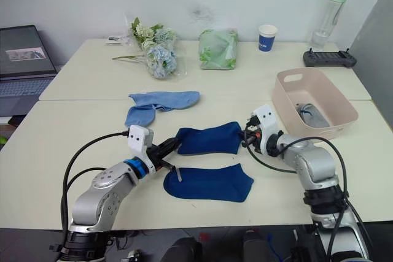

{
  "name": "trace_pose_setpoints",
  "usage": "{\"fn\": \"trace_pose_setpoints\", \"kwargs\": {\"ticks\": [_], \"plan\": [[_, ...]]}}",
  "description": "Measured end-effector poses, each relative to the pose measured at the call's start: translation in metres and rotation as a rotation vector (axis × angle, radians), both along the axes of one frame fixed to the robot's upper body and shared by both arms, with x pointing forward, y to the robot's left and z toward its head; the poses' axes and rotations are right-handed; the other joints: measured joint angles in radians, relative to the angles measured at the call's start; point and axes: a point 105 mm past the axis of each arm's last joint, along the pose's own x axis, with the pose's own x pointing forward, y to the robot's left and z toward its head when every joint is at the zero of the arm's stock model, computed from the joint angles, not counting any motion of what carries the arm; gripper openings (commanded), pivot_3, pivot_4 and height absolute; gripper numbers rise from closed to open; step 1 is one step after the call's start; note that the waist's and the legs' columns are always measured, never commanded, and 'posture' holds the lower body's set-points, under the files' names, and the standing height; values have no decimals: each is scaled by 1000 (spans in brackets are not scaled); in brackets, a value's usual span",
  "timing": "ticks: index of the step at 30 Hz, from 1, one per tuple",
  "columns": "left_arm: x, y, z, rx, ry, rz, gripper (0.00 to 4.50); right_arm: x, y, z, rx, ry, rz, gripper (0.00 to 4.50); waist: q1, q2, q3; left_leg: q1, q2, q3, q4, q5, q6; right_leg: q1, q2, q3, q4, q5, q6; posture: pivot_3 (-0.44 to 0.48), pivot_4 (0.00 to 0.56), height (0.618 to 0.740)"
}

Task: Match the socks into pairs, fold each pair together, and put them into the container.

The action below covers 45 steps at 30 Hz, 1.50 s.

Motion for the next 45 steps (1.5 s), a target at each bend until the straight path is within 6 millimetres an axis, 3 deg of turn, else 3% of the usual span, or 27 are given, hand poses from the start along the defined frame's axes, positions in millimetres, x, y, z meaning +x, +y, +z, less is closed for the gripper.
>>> {"fn": "trace_pose_setpoints", "kwargs": {"ticks": [1,4,5,11,16,19,22,25,28,30,41,42,45], "plan": [[2,0,0,0,-7,18,0,0,1,-1,-8,-5,9,45,0,0,0,0,0,0,0,0,0,0,0,0,0,0,0,0,150,740],[8,7,-3,16,-15,85,0,0,2,-5,-45,-18,33,679,0,0,0,0,0,0,0,0,0,0,0,0,0,0,0,0,150,740],[10,9,-4,23,-22,101,481,0,0,-5,-50,-26,36,1003,1,0,0,0,0,0,0,0,0,0,0,0,0,0,0,0,150,740],[13,36,-6,61,-23,129,2307,5,-20,11,-46,-116,38,3134,-2,0,0,0,0,0,0,0,0,0,0,-1,0,0,0,0,150,740],[11,61,15,139,-83,67,3951,-21,-18,8,-219,-236,347,3181,-6,0,0,0,0,0,0,0,0,0,0,-1,-1,0,0,0,150,740],[-1,67,20,347,-158,-73,3951,-32,-5,0,-217,-256,489,3181,-15,0,0,1,0,1,-1,0,0,0,0,0,-1,0,0,0,150,740],[-17,56,23,467,-244,-272,3951,-34,-1,-8,-266,-276,568,3181,-13,1,0,1,0,0,-2,1,-2,0,0,-1,-2,0,0,0,150,740],[-28,44,12,629,-284,-453,3951,-32,11,-16,-303,-300,623,3181,-12,1,0,1,0,0,-2,1,-1,0,0,0,-2,0,0,0,150,740],[-21,42,-6,739,-288,-498,3951,-30,23,-28,-320,-296,659,3181,-10,1,1,0,0,0,-2,0,0,0,0,-1,-1,0,0,0,150,740],[-16,37,-4,779,-336,-518,3951,-26,21,-35,-347,-283,659,3181,-4,1,1,0,-1,0,-1,0,0,0,-1,-1,-2,0,0,0,150,740],[11,31,-1,846,-423,-509,3951,-11,24,-34,-366,-298,643,3181,-5,3,-1,2,-1,0,-1,0,1,1,-1,-2,1,0,0,0,150,740],[12,31,-2,846,-424,-508,3971,-10,24,-34,-369,-302,643,3004,-5,4,-1,2,-1,0,-1,0,1,1,-1,-2,1,0,0,0,150,740],[14,30,-3,844,-418,-516,3384,-8,22,-34,-373,-297,641,2281,-5,5,-2,2,-1,0,-1,0,1,1,-1,-2,1,0,0,0,150,740]]}}
